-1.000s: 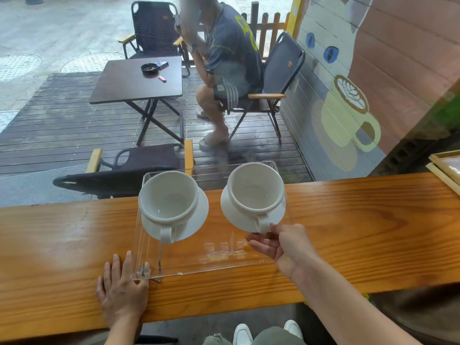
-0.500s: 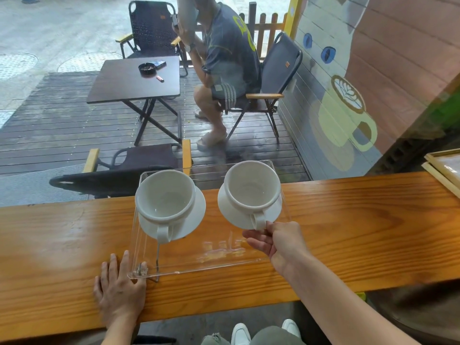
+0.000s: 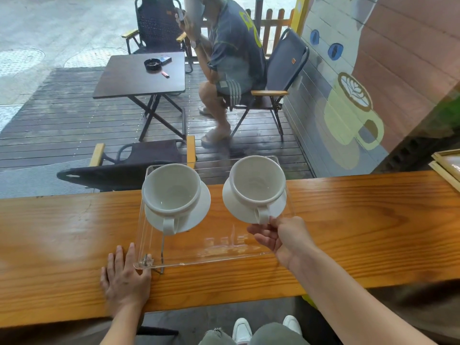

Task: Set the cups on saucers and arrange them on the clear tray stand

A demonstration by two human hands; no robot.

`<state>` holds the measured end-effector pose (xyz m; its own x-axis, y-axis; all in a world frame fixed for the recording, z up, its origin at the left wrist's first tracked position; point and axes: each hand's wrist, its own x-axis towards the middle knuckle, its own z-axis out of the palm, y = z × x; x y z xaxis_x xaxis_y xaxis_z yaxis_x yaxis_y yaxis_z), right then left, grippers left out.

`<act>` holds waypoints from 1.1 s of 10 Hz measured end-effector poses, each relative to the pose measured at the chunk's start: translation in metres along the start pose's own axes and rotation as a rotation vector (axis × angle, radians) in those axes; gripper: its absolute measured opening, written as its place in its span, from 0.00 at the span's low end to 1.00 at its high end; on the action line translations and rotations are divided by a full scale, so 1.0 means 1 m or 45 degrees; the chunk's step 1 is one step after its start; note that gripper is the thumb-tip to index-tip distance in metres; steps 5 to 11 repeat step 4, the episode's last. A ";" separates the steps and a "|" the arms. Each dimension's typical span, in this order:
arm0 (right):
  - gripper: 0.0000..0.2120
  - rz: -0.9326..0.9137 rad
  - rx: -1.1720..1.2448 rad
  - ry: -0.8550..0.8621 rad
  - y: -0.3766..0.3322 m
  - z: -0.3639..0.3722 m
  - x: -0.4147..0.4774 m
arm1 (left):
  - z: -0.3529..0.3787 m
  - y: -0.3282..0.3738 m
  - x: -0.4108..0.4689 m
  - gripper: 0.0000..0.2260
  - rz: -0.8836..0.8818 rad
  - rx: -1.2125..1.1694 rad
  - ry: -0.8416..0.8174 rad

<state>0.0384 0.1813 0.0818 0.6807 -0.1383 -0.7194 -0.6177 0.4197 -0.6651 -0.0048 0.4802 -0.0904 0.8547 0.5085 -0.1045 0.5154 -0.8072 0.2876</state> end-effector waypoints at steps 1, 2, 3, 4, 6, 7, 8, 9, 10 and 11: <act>0.09 0.004 -0.003 -0.009 0.000 0.000 -0.002 | -0.001 0.000 0.000 0.27 -0.005 -0.007 -0.007; 0.09 0.008 0.027 -0.031 0.001 -0.002 -0.004 | -0.002 0.002 0.001 0.28 0.007 0.001 -0.041; 0.11 0.020 0.060 -0.042 0.002 -0.004 -0.007 | -0.004 0.000 0.000 0.28 0.027 0.019 -0.053; 0.09 -0.057 -0.093 -0.006 0.006 -0.013 -0.013 | -0.005 -0.001 0.004 0.28 0.034 0.065 -0.142; 0.09 -0.057 -0.093 -0.006 0.006 -0.013 -0.013 | -0.005 -0.001 0.004 0.28 0.034 0.065 -0.142; 0.09 -0.057 -0.093 -0.006 0.006 -0.013 -0.013 | -0.005 -0.001 0.004 0.28 0.034 0.065 -0.142; 0.09 -0.057 -0.093 -0.006 0.006 -0.013 -0.013 | -0.005 -0.001 0.004 0.28 0.034 0.065 -0.142; 0.09 -0.057 -0.093 -0.006 0.006 -0.013 -0.013 | -0.005 -0.001 0.004 0.28 0.034 0.065 -0.142; 0.09 -0.057 -0.093 -0.006 0.006 -0.013 -0.013 | -0.005 -0.001 0.004 0.28 0.034 0.065 -0.142; 0.09 -0.057 -0.093 -0.006 0.006 -0.013 -0.013 | -0.005 -0.001 0.004 0.28 0.034 0.065 -0.142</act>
